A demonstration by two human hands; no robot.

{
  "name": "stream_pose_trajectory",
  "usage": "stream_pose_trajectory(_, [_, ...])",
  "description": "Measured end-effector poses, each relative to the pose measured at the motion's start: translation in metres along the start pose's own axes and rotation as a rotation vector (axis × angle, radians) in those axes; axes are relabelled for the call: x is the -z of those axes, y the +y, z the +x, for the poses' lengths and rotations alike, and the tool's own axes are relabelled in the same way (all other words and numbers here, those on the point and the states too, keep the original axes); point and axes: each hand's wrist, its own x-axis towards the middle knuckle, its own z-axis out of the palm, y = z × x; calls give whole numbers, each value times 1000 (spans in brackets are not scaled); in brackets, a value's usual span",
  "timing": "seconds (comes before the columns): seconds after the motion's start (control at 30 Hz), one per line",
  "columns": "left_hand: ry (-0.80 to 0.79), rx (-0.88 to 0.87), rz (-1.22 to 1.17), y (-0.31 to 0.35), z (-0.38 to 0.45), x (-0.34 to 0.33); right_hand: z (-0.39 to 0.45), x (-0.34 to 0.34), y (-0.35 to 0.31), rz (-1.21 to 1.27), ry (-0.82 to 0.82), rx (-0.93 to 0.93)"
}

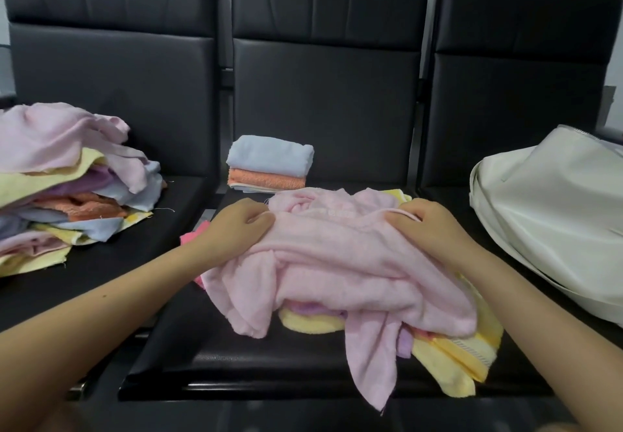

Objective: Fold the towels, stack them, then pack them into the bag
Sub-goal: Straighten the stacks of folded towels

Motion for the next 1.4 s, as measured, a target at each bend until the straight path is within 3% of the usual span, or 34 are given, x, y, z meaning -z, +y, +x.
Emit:
stream_pose_trajectory(0.17, [-52, 24, -43, -12, 3, -7, -5, -19, 9, 154, -77, -130])
stream_pose_trajectory(0.37, [56, -52, -166, -29, 13, -1, 1, -1, 16, 204, -137, -27])
stream_pose_trajectory(0.53, [182, -154, 56, -30, 17, 5, -1, 15, 22, 209, -145, -17])
stream_pose_trajectory(0.73, [72, -131, 66, -36, 15, 6, -13, 21, 40, 195, -268, -268])
stream_pose_trajectory(1.1, [-265, 72, -22, -40, -2, 29, -34, 11, 21, 565, -59, -466])
stream_pose_trajectory(1.27, [-317, 92, -35, -39, -8, 32, -33, 3, 16, 675, -27, -520])
stream_pose_trajectory(1.4, [-277, 151, -46, -39, -5, 30, -33, -1, 20, 619, -56, -426])
